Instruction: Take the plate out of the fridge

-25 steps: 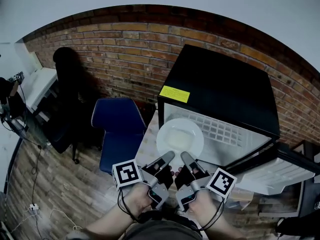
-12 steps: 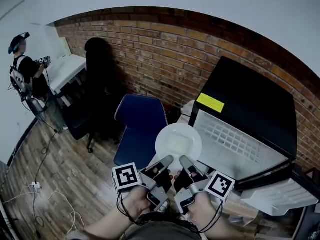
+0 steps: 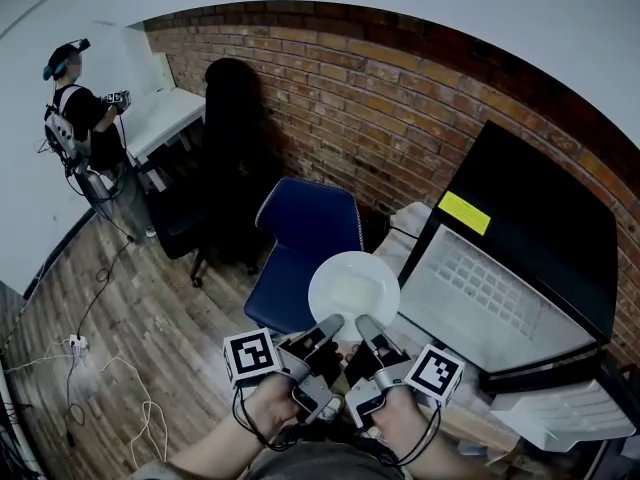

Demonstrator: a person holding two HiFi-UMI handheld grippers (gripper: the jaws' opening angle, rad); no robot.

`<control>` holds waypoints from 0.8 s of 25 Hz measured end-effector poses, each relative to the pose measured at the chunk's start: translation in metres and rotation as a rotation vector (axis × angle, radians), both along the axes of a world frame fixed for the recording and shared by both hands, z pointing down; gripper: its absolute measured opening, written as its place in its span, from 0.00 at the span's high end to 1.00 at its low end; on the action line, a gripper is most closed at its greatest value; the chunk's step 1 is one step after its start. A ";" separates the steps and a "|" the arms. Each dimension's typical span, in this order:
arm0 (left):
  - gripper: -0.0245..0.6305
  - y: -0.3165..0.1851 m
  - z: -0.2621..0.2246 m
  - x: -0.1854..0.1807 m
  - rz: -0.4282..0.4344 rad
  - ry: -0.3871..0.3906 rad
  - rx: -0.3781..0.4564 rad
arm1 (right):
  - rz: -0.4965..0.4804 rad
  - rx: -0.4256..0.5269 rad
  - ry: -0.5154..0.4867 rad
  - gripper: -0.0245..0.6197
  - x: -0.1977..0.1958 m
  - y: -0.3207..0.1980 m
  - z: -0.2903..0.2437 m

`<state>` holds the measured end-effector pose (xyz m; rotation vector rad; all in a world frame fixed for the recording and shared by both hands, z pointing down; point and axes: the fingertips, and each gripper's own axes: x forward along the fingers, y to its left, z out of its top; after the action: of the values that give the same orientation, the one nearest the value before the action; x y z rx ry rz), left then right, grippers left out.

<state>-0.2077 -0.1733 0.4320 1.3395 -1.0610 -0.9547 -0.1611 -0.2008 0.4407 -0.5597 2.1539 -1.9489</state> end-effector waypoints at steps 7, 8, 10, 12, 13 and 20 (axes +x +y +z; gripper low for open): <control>0.91 0.003 0.021 -0.001 -0.006 0.016 -0.031 | -0.009 -0.031 0.027 0.90 -0.001 0.003 0.021; 0.91 0.003 0.024 -0.002 -0.007 0.015 -0.038 | -0.009 -0.030 0.030 0.90 -0.001 0.002 0.024; 0.91 0.002 0.028 -0.002 -0.008 0.013 -0.046 | -0.010 -0.031 0.031 0.90 -0.001 0.002 0.028; 0.91 0.002 0.032 -0.003 -0.007 0.014 -0.048 | -0.011 -0.039 0.022 0.90 -0.003 0.002 0.029; 0.91 0.002 0.034 -0.003 -0.006 0.016 -0.050 | -0.011 -0.046 0.017 0.90 -0.003 0.003 0.029; 0.91 0.001 0.029 -0.002 0.005 0.010 -0.039 | -0.016 -0.039 0.017 0.90 -0.001 0.002 0.028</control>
<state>-0.2095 -0.1719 0.4614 1.3034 -1.0628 -0.9311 -0.1623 -0.1988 0.4684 -0.5691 2.1410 -2.0050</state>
